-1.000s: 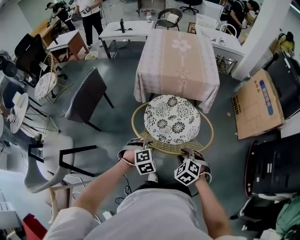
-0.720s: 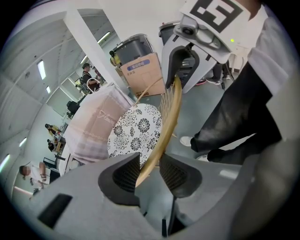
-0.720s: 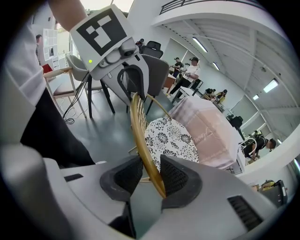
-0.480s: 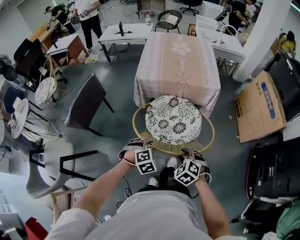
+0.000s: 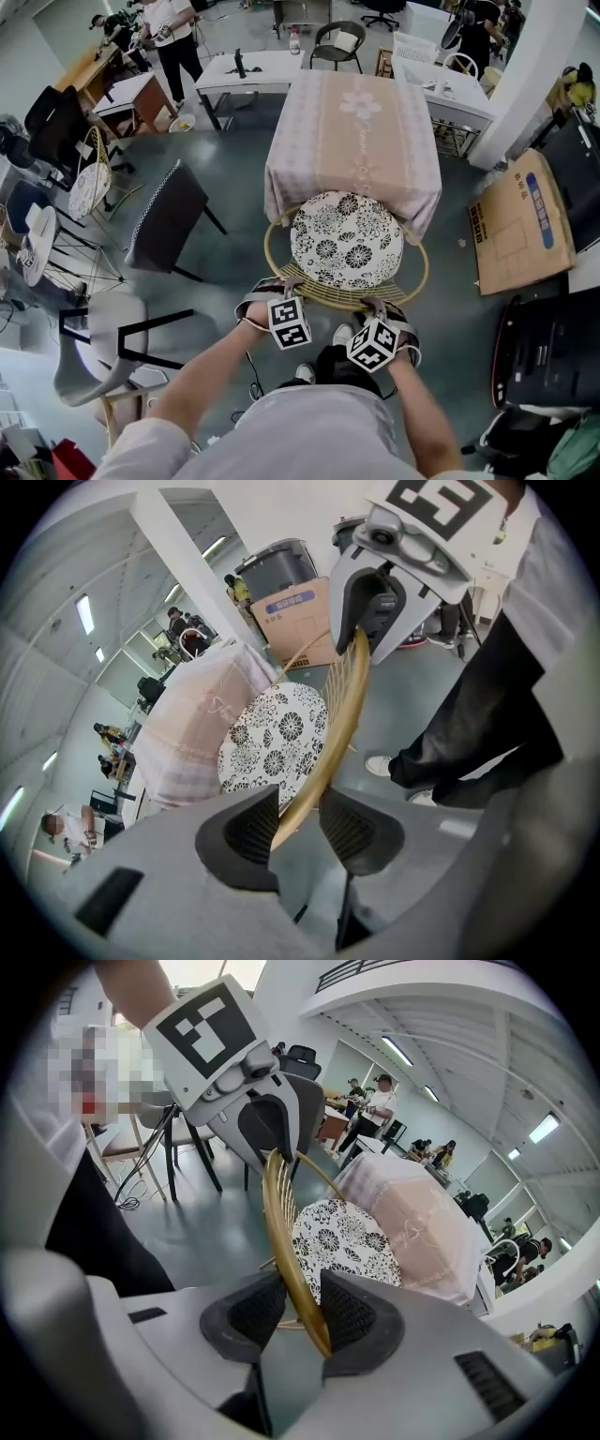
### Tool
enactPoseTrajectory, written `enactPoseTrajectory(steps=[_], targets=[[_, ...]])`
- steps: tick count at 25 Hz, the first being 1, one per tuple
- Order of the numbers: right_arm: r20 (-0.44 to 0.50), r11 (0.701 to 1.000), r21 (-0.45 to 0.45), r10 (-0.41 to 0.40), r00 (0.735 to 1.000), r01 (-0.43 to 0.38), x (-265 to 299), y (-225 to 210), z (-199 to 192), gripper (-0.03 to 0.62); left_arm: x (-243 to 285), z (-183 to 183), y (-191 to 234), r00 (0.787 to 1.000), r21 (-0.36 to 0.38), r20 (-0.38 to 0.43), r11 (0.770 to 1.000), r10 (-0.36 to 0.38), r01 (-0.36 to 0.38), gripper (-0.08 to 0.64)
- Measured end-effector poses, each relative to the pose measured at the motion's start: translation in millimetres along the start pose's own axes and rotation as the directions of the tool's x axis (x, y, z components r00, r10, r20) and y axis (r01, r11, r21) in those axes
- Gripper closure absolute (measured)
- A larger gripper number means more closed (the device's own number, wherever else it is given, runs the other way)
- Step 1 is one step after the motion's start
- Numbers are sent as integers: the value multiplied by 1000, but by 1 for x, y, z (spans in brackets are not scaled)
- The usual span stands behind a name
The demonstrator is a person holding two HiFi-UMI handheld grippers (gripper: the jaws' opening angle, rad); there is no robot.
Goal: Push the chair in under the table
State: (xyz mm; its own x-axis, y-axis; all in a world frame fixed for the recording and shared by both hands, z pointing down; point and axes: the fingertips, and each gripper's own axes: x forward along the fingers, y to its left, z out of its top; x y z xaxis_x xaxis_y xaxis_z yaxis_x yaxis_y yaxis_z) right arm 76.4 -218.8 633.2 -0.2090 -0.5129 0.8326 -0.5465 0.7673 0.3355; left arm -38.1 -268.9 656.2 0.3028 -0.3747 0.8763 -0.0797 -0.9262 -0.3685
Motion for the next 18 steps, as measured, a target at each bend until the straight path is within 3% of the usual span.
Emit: enactPoseTrajectory(steps=[18], targets=[[29, 999, -14, 41, 999, -41, 27, -48, 11, 497, 25, 9, 51, 999, -13, -30, 1000, 27, -27, 430]])
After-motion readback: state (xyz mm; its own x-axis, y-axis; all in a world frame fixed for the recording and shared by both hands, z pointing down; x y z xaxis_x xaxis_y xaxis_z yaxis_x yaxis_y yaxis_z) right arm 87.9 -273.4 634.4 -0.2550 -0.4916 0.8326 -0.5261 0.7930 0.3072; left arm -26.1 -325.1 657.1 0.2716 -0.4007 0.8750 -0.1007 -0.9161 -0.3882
